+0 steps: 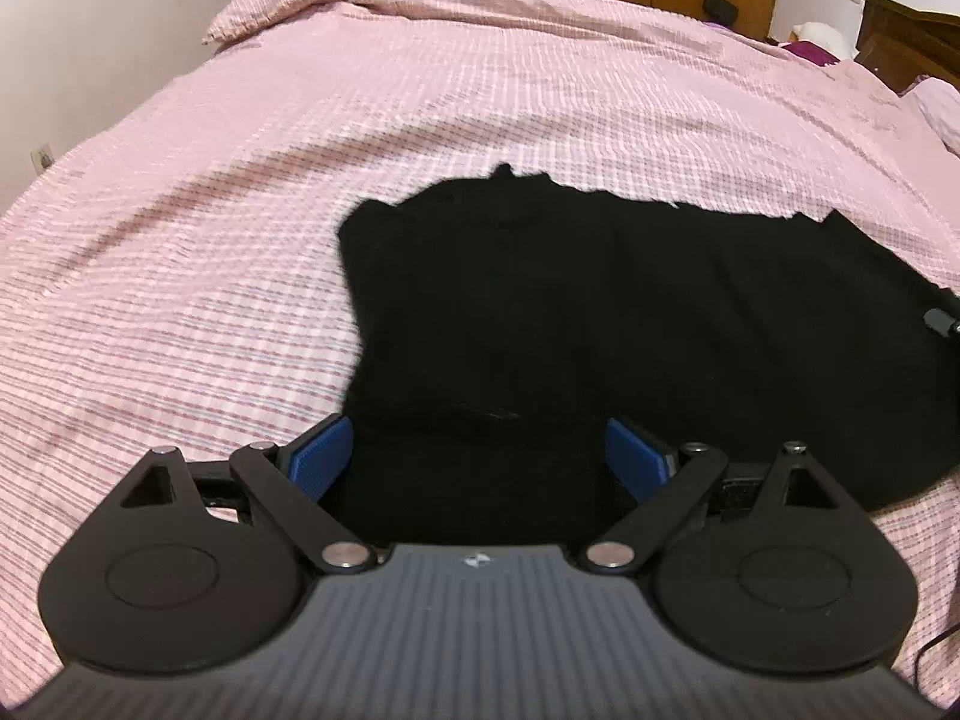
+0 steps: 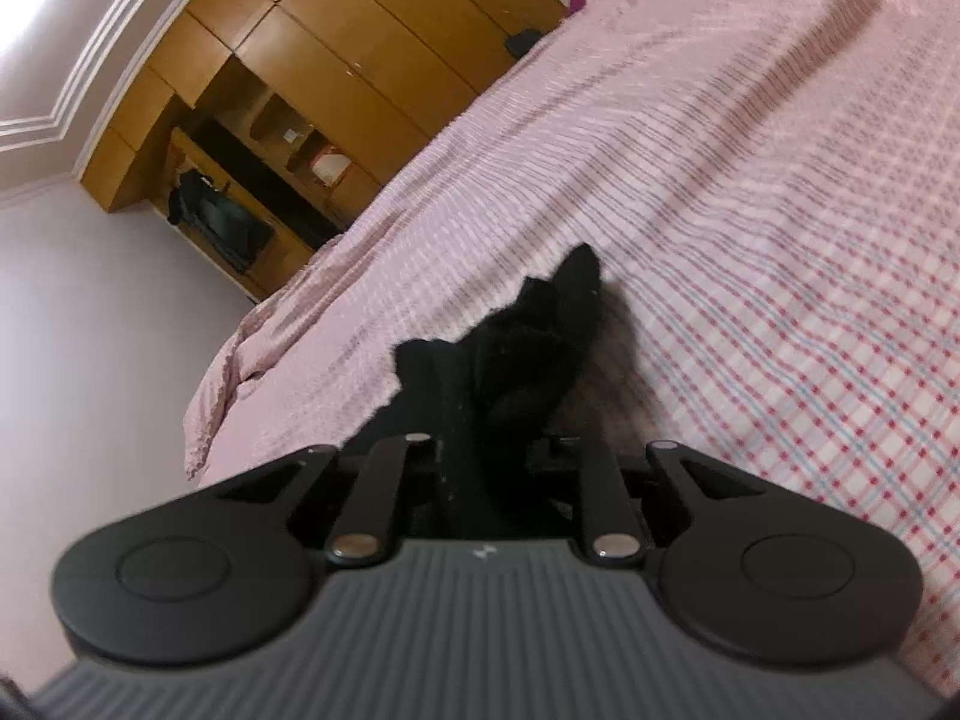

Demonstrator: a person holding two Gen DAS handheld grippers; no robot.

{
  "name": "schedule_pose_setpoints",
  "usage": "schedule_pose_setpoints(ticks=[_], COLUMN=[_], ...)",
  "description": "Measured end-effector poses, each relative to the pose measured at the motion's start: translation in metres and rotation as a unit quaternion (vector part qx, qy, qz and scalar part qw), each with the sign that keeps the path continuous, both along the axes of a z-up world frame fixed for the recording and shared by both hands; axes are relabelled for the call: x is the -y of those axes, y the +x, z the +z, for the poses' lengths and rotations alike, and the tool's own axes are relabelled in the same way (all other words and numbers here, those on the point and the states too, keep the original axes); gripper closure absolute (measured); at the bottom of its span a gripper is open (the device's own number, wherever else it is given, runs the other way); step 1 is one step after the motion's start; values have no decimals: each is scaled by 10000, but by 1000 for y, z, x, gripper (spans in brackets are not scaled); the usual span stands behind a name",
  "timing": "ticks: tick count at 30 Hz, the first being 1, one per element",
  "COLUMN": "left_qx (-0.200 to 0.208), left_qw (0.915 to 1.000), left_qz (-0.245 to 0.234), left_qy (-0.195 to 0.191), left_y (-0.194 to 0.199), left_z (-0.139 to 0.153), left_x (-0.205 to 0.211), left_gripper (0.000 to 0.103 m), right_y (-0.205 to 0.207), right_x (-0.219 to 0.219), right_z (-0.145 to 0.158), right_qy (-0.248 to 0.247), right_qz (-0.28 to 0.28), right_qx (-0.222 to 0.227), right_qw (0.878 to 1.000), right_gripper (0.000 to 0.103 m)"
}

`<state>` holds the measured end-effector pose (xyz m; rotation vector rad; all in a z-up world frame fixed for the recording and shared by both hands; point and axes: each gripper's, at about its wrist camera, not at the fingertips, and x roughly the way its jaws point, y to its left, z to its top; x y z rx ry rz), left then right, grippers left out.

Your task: Fold small clothes

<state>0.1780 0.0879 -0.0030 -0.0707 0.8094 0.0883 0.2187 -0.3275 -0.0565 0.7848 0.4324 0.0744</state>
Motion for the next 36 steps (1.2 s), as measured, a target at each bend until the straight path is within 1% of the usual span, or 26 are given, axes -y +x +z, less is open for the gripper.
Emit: schedule_pose_setpoints(ticks=[4, 7, 11, 16, 20, 23, 26, 30, 32, 35, 36], left_qx=[76, 171, 249, 369, 499, 536, 536, 536, 547, 532, 528], left_qw=[9999, 9996, 9992, 9984, 9977, 9971, 9966, 9957, 9951, 9943, 9940], left_qz=[93, 186, 304, 398, 458, 507, 577, 711, 771, 870, 900], left_qy=[61, 83, 84, 124, -83, -165, -230, -271, -294, -317, -333], left_y=[-4, -7, -12, -16, -19, -19, -22, -27, -30, -34, -35], left_z=[9, 15, 22, 29, 34, 35, 33, 28, 25, 21, 19], left_x=[-14, -26, -40, -54, -65, -72, -80, -94, -102, -114, -118], left_gripper=[9, 9, 9, 9, 9, 9, 9, 9, 9, 9, 9], right_y=[3, 7, 8, 8, 9, 14, 19, 22, 22, 22, 22], right_x=[-7, -20, -42, -82, -125, -158, -193, -239, -259, -277, -281], right_z=[18, 33, 56, 84, 103, 109, 108, 90, 71, 41, 35], right_qy=[-68, -242, -493, -920, -1207, -1330, -1528, -1909, -2172, -2304, -2360], right_qz=[64, 123, 303, 603, 794, 992, 1284, 1592, 1719, 1895, 1914], right_qx=[85, 118, 313, 555, 527, 517, 540, 480, 371, 34, 0], right_qw=[9999, 9996, 9978, 9924, 9881, 9848, 9784, 9674, 9601, 9544, 9527], right_gripper=[84, 84, 84, 84, 85, 85, 85, 85, 85, 85, 85])
